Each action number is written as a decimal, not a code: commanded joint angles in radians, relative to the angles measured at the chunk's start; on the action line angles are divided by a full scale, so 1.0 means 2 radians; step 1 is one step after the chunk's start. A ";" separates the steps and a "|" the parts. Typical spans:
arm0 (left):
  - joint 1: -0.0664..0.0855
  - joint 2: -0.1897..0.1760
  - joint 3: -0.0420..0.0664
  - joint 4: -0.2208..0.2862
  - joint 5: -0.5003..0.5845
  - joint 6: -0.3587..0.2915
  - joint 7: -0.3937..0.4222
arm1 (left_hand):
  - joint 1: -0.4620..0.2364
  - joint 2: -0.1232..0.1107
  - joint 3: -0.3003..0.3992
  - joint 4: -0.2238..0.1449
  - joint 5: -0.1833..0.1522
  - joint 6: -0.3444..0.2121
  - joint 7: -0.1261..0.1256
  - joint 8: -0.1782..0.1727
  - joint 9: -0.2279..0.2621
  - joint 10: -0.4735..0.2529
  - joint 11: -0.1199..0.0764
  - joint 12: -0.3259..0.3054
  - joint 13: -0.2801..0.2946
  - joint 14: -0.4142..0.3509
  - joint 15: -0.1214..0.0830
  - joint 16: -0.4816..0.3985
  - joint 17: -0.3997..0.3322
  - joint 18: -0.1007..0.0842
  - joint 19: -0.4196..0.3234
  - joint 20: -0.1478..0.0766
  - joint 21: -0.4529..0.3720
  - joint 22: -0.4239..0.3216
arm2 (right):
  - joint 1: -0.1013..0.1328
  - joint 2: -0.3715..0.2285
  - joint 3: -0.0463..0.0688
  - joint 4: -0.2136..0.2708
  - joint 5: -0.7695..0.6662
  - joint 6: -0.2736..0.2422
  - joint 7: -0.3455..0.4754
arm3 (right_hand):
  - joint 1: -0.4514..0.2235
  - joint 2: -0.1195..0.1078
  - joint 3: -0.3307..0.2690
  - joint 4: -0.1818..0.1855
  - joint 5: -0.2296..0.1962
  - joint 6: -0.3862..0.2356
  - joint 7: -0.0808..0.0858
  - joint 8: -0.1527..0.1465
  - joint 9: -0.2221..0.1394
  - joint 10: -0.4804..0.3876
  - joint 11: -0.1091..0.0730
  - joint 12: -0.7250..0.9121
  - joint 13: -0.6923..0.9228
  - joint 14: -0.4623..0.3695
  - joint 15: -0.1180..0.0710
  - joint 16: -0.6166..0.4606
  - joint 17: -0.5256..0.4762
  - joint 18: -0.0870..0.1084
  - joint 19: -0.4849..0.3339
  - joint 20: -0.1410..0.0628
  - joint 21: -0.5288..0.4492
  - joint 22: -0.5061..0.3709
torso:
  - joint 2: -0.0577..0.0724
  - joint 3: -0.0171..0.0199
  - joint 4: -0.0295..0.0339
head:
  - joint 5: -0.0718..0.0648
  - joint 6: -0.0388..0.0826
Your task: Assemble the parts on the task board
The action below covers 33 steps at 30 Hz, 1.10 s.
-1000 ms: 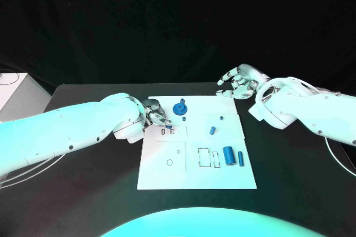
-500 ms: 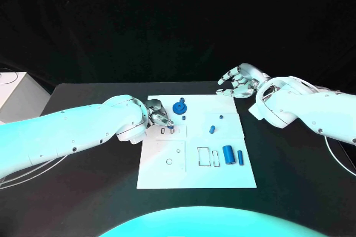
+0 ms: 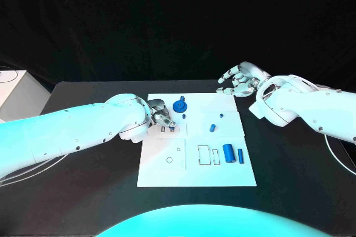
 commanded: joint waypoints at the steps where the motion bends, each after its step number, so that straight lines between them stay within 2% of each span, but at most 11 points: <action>1: 0.000 0.002 0.000 0.000 -0.007 0.019 -0.003 | 0.003 0.003 0.089 -0.091 0.004 0.014 -0.012 0.001 0.015 0.002 -0.001 0.001 -0.001 0.053 -0.002 0.002 0.132 -0.004 0.035 -0.004 0.003 0.103 | 0.000 0.000 0.000 0.000 0.000 0.008 0.005 | -0.005 -0.002 0.001 0.001 0.002 -0.002 0.000 0.003 0.000 -0.003 0.000 -0.002 0.043 0.040 0.005 -0.003 0.084 0.001 0.044 0.002 -0.002 0.120 | 0.000 -0.0002 0.0001 | 0.000 -0.001; 18: -0.001 0.004 -0.002 -0.005 -0.014 0.025 -0.007 | 0.003 0.003 0.089 -0.091 0.004 0.014 -0.012 0.001 0.015 0.002 -0.001 0.001 -0.001 0.053 -0.002 0.002 0.132 -0.004 0.035 -0.004 0.003 0.103 | -0.001 0.001 0.000 0.000 0.000 0.009 0.005 | -0.005 -0.002 0.001 0.001 0.002 -0.002 0.000 0.003 0.000 -0.003 0.000 -0.002 0.043 0.040 0.005 -0.003 0.084 0.001 0.044 0.002 -0.002 0.120 | 0.000 -0.0002 0.0000 | 0.000 -0.005; 33: -0.002 0.007 -0.002 -0.007 -0.015 0.026 -0.008 | 0.003 0.002 0.089 -0.091 0.005 0.015 -0.012 0.001 0.016 0.002 -0.001 0.001 -0.001 0.053 -0.003 0.002 0.132 -0.004 0.035 -0.004 0.003 0.103 | -0.001 0.001 0.000 -0.001 0.000 0.009 0.005 | -0.005 -0.002 0.001 0.001 0.002 -0.002 0.000 0.003 0.000 -0.003 0.000 -0.002 0.043 0.040 0.005 -0.003 0.084 0.001 0.044 0.002 -0.002 0.120 | 0.000 0.0002 0.0000 | -0.001 -0.007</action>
